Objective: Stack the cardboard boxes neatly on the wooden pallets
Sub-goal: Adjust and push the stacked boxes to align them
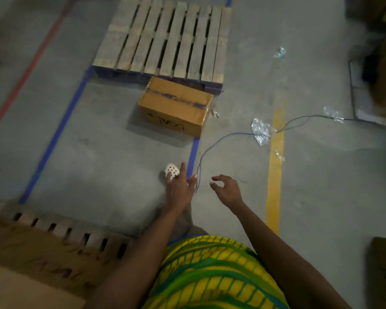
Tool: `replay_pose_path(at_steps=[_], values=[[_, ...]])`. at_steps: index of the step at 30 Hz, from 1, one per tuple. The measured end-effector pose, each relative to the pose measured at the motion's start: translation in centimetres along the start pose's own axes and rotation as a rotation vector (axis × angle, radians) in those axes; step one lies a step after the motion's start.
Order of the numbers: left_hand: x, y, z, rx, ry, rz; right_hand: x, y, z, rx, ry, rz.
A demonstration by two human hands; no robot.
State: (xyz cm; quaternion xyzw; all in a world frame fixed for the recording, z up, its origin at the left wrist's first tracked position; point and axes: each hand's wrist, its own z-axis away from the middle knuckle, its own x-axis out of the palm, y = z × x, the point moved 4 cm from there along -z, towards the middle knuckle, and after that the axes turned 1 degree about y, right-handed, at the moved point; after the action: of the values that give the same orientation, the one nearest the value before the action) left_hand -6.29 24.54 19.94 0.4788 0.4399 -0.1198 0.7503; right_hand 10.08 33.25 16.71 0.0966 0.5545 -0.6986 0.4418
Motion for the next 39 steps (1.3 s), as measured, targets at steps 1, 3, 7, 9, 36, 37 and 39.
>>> replay_pose_path(at_steps=[1,3,7,9,36,37,39], values=[[0.4,0.1,-2.9,-0.036,-0.023,0.002,-0.4,-0.3,-2.6,0.004,-0.003,0.002],[1.4,0.2,-9.2,-0.111,-0.110,-0.007,-1.5,-1.2,-8.4,0.019,0.018,0.015],[2.3,2.1,-22.8,-0.159,-0.311,-0.034,-4.5,-4.9,-20.2,0.030,0.066,0.037],[1.5,3.6,-28.7,-0.134,-0.359,-0.064,-5.9,-7.5,-24.7,0.051,0.089,0.027],[47.3,-14.1,-61.9,-1.639,0.139,1.146,15.7,16.1,-93.4,0.111,-0.202,0.234],[47.2,-13.6,-62.0,-1.651,0.197,1.179,15.6,16.1,-93.3,0.110,-0.217,0.229],[45.5,-12.9,-61.8,-1.652,0.275,1.189,15.2,14.7,-92.1,0.096,-0.206,0.235]])
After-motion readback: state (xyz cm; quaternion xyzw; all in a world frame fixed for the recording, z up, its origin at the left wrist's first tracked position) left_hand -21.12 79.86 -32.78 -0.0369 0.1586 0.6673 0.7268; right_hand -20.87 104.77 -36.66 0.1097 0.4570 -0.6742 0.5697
